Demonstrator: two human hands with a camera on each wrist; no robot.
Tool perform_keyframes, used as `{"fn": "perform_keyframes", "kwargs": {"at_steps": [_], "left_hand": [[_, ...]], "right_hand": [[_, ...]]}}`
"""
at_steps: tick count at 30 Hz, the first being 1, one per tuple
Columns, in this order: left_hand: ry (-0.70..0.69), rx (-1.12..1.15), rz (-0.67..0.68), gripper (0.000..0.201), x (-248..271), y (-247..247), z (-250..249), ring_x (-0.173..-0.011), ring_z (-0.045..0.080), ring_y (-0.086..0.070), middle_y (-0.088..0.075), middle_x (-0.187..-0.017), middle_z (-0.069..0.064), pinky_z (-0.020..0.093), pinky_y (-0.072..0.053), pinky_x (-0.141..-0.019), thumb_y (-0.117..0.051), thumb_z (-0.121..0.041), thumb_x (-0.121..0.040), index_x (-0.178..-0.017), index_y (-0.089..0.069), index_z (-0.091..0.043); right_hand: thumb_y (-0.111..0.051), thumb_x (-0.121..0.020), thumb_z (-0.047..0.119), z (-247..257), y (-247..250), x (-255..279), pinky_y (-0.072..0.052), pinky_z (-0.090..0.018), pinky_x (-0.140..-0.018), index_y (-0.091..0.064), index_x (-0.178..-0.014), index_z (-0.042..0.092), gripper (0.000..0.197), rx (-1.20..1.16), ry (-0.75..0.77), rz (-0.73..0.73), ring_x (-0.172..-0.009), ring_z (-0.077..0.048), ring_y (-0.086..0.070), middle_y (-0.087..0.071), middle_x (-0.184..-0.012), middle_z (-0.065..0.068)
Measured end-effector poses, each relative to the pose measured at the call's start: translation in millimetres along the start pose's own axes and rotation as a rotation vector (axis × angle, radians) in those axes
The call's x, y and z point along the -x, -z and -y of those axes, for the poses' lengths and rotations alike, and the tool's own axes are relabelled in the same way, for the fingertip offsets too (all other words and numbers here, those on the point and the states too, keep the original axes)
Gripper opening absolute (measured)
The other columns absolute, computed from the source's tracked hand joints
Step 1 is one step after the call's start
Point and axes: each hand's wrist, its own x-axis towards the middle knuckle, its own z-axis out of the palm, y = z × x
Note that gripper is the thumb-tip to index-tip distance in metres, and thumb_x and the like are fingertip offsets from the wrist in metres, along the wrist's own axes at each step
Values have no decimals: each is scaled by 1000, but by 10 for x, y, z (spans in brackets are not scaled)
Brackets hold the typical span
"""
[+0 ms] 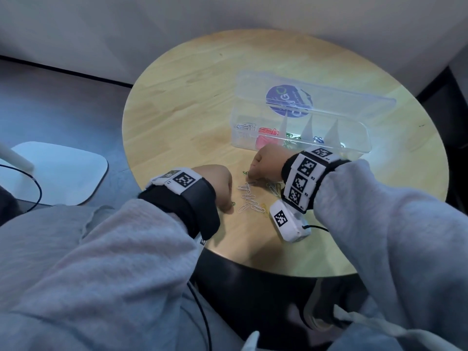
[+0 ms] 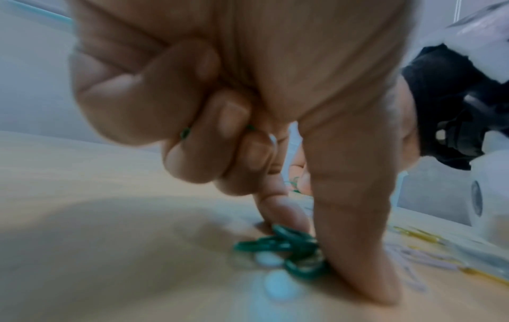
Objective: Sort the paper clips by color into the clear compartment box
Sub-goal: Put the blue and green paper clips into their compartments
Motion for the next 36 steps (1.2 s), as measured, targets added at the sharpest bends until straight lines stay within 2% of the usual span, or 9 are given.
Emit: {"fn": "perform_keyframes", "kwargs": {"at_steps": [5,8,12,16,20,22,25,30,36], "left_hand": [[-12,-2,15,18,20,1,-2,-74,19,-56,-61,-72,-3,25,-39,-65,-78,-31,-73,-80,-68,-18],[-27,10,27,15,24,9,0,-72,18,-55,-57,-64,-6,23,-39,-64,-77,-29,-74,-77,-66,-20],[-50,65,31,15,51,45,4,-63,15,-52,-55,-57,-8,22,-38,-58,-76,-28,-75,-73,-65,-19],[-93,278,-27,20,107,284,90,-68,12,-53,-64,-71,-6,26,-43,-68,-75,-30,-75,-65,-61,-22],[-104,775,-133,22,231,560,219,-65,16,-45,-56,-70,2,24,-39,-57,-73,-17,-79,-65,-57,-18],[-100,988,-176,26,288,627,283,-59,10,-48,-59,-63,-1,14,-42,-49,-68,-7,-83,-64,-52,-16],[-91,1210,-225,31,330,668,336,-52,7,-48,-60,-56,-2,12,-41,-42,-61,1,-85,-62,-46,-14],[-43,1462,-195,27,358,704,345,-49,8,-43,-50,-66,2,11,-33,-38,-47,-2,-88,-63,-44,-13],[-11,1524,-185,17,352,766,411,-46,7,-37,-44,-63,-3,13,-27,-35,-44,-9,-87,-71,-44,-17]], "right_hand": [[-71,-79,29,-105,97,135,-44,-30,-66,-64,-78,12,19,-239,-19,29,-58,-17,-49,-54,-65,-1],[-73,-77,23,-193,81,161,-38,-33,-60,-55,-66,11,24,-444,-39,74,-56,-21,-42,-49,-59,-5],[-70,-80,10,-247,42,204,-34,-26,-50,-49,-61,11,28,-606,-48,122,-47,-17,-38,-47,-55,-6],[-62,-84,-2,-287,39,229,-36,-17,-38,-47,-62,9,29,-781,-43,182,-40,-12,-40,-48,-48,-5],[-50,-90,-8,-249,74,272,-44,-14,-41,-54,-77,7,21,-1021,-17,236,-43,-9,-49,-49,-63,-5],[-45,-93,-5,-213,82,288,-49,-15,-47,-56,-79,6,21,-1049,-15,263,-52,-11,-51,-49,-68,-6],[-37,-93,-4,-130,77,313,-50,-15,-45,-53,-74,6,27,-1032,-36,296,-61,-16,-53,-48,-72,-8],[-39,-88,-6,83,9,354,-35,-17,-39,-44,-67,11,27,-905,22,342,-53,-15,-42,-45,-66,-7],[-73,-77,18,252,-66,358,-31,-21,-49,-46,-63,21,31,-77,307,250,-49,-9,-37,-41,-56,8]]}}
